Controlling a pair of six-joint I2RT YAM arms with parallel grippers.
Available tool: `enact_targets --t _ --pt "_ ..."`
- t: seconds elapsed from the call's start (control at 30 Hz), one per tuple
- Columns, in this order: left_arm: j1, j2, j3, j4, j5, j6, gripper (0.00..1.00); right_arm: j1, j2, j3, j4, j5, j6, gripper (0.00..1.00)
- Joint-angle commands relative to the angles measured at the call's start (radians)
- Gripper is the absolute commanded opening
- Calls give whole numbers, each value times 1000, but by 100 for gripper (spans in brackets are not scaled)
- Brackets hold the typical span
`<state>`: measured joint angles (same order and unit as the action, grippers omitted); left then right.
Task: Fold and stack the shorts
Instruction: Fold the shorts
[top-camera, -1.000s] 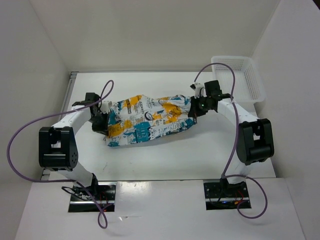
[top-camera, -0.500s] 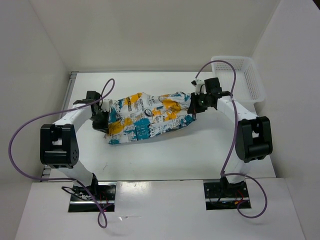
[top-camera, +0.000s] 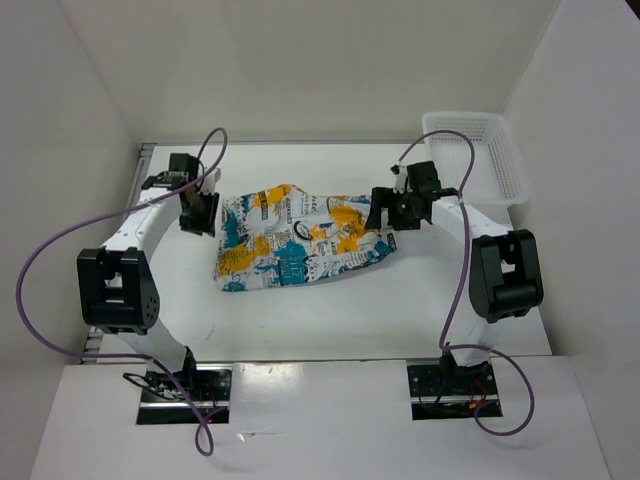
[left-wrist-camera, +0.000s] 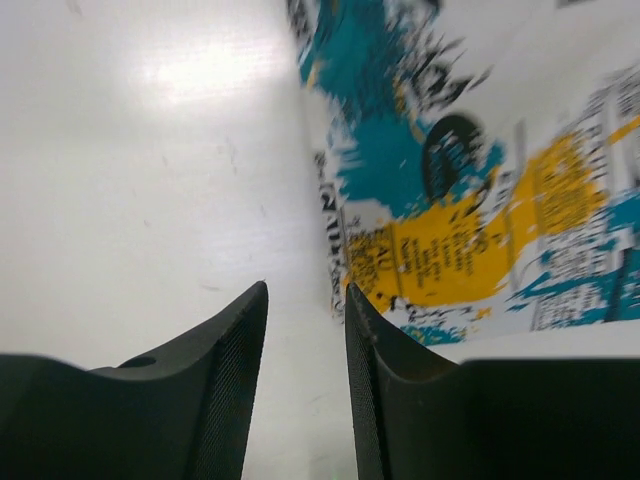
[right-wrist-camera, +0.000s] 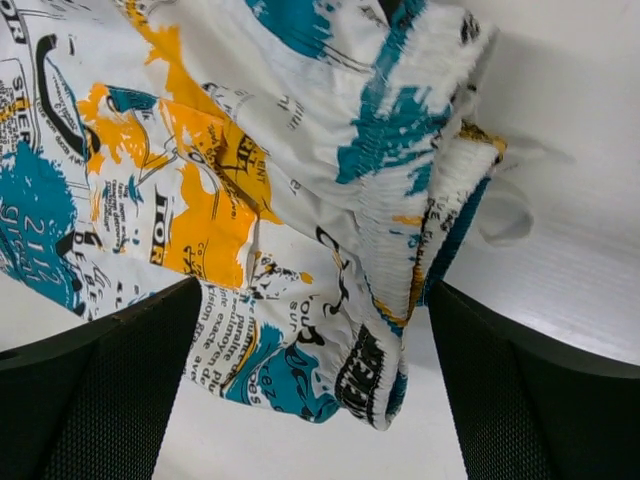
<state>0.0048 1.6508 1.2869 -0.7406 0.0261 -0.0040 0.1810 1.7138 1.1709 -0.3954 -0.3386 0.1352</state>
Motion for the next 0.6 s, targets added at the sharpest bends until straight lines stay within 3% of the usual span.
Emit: enact_targets --t 0.0,0.17,0.37,0.47,0.57 --pt "-70 26 129 -34 -26 4 45 6 19 -39 43 32 127 99" --pt "-172 122 187 -34 -14 4 47 6 75 -60 10 113 139 93" --pt "-193 243 244 17 0 4 47 20 133 -73 21 1 162 89" --pt "-193 311 290 7 9 4 47 29 162 -62 39 -19 162 80" --pt "-212 346 302 7 38 4 47 38 185 -53 49 -19 172 61"
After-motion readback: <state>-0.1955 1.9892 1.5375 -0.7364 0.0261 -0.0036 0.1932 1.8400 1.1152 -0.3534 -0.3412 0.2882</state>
